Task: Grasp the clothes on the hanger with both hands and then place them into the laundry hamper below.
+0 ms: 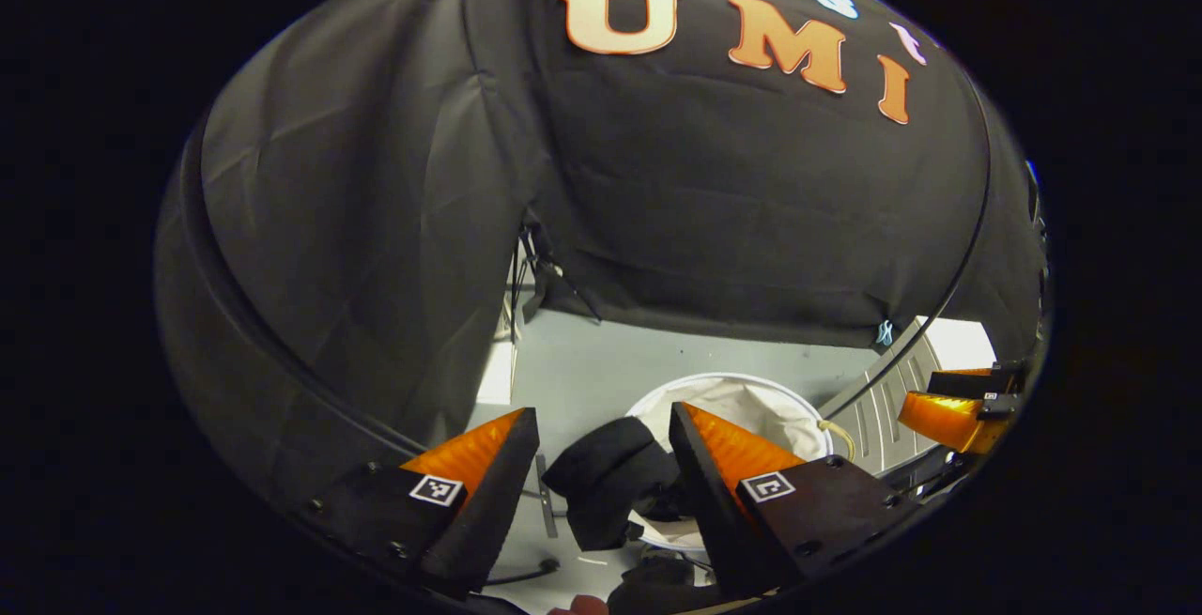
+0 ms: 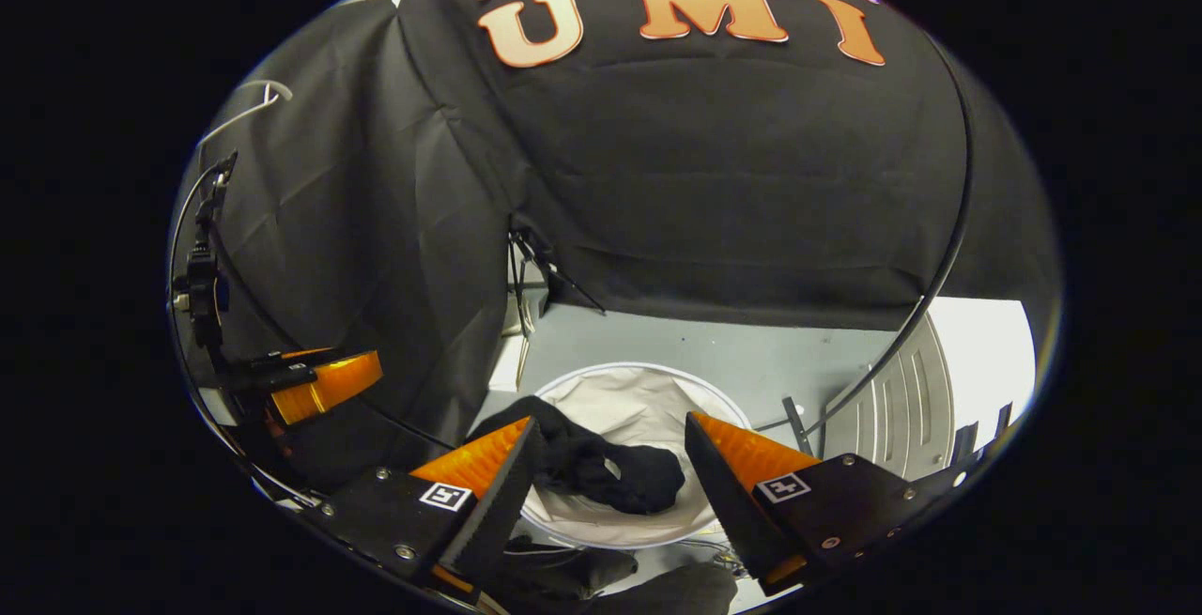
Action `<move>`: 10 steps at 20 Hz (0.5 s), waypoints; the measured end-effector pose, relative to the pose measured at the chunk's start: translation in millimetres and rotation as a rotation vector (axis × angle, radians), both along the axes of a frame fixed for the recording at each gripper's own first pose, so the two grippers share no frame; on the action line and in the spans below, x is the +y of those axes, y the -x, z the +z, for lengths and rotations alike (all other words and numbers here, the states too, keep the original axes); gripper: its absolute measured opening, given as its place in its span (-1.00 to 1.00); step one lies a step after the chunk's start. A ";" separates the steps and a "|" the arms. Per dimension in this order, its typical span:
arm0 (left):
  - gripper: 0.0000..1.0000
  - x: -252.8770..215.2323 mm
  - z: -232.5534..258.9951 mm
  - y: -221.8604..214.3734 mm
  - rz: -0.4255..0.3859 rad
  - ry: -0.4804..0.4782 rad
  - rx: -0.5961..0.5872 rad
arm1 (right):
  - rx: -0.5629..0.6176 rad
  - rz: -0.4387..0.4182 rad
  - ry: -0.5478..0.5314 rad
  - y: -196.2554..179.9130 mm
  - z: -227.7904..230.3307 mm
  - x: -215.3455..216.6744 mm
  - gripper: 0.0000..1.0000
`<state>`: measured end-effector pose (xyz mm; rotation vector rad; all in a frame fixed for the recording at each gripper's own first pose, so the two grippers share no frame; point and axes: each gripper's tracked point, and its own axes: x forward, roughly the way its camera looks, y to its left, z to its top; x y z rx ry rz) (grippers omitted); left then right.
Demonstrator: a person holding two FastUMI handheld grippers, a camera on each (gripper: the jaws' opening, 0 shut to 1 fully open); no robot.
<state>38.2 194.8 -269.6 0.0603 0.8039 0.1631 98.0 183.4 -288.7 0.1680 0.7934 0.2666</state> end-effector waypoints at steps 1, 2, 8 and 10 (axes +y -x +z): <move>0.84 -2.9 13.2 -7.4 -0.007 -0.001 -0.030 | -0.032 -0.010 -0.003 -4.1 14.7 -2.4 0.89; 0.84 -7.1 25.2 -14.2 -0.013 0.006 -0.059 | -0.065 -0.021 -0.008 -5.9 31.7 -5.3 0.89; 0.83 -22.3 107.2 -46.3 -0.020 0.017 -0.241 | -0.243 -0.103 -0.030 -24.2 124.2 -39.4 0.88; 0.83 -29.8 133.0 -55.6 -0.031 0.016 -0.300 | -0.304 -0.119 -0.029 -28.0 154.6 -50.0 0.88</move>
